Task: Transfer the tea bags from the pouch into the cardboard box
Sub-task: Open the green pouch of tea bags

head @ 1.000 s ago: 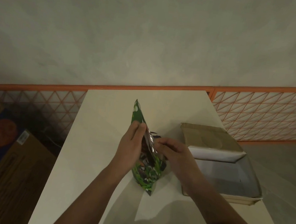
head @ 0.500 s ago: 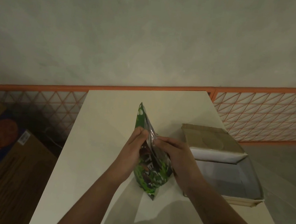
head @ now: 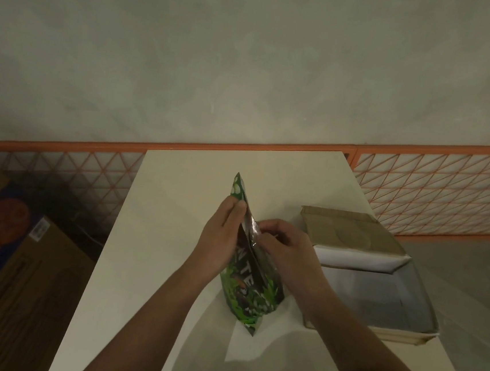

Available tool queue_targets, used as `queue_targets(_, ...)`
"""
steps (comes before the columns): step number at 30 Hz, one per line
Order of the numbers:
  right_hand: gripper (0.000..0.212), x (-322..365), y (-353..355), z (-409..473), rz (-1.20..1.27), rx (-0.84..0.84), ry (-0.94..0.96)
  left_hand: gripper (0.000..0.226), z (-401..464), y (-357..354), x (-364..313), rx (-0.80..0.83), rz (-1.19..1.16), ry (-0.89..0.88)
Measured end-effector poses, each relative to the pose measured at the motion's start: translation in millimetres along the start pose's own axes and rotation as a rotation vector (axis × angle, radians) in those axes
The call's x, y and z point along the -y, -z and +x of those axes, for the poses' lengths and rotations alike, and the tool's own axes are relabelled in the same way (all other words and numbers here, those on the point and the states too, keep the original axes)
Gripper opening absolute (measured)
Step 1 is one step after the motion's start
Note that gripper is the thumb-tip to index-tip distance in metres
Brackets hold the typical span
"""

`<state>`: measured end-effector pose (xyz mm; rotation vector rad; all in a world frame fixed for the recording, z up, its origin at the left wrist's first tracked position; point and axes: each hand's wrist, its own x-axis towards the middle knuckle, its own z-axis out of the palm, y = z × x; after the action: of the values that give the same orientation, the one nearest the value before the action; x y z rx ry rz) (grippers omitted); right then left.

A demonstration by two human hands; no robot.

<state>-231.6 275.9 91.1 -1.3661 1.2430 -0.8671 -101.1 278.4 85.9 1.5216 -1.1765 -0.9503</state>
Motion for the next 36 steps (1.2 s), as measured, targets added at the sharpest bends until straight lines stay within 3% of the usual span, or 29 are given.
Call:
queue_targets(5, 0.014, 9.3, -0.1, 7.0, -0.008, -0.038, 0.087, 0.035, 0.7, 2.4, 0.5, 0.075, -0.034, 0.016)
queue_targets(9, 0.014, 9.6, 3.4, 6.7, 0.077, -0.022, 0.043, 0.032, -0.2, 6.1, 1.9, 0.108, -0.036, 0.028)
queue_targets(14, 0.016, 8.9, 3.2, 8.6, 0.123, -0.012, -0.02, 0.048, -3.7, 6.8, 1.5, 0.102, -0.117, 0.064)
queue_targets(16, 0.018, 7.9, 2.1, 8.8, 0.122, -0.002, -0.026, 0.041, -3.6, 6.0, 1.1, 0.092, -0.12, 0.072)
queue_targets(23, 0.02, 8.0, -2.1, 11.9, 0.031, 0.057, 0.022, 0.031, 15.6, 3.5, -8.2, -0.049, 0.106, 0.056)
queue_targets(29, 0.016, 9.6, 1.0, 20.9, 0.08, 0.051, -0.008, 0.032, 24.4, 13.1, -4.9, 0.047, 0.132, -0.032)
queue_targets(36, 0.012, 12.7, 3.8, 31.3, -0.046, -0.035, 0.102, 0.031, 24.4, 11.7, -1.5, 0.057, 0.156, -0.048)
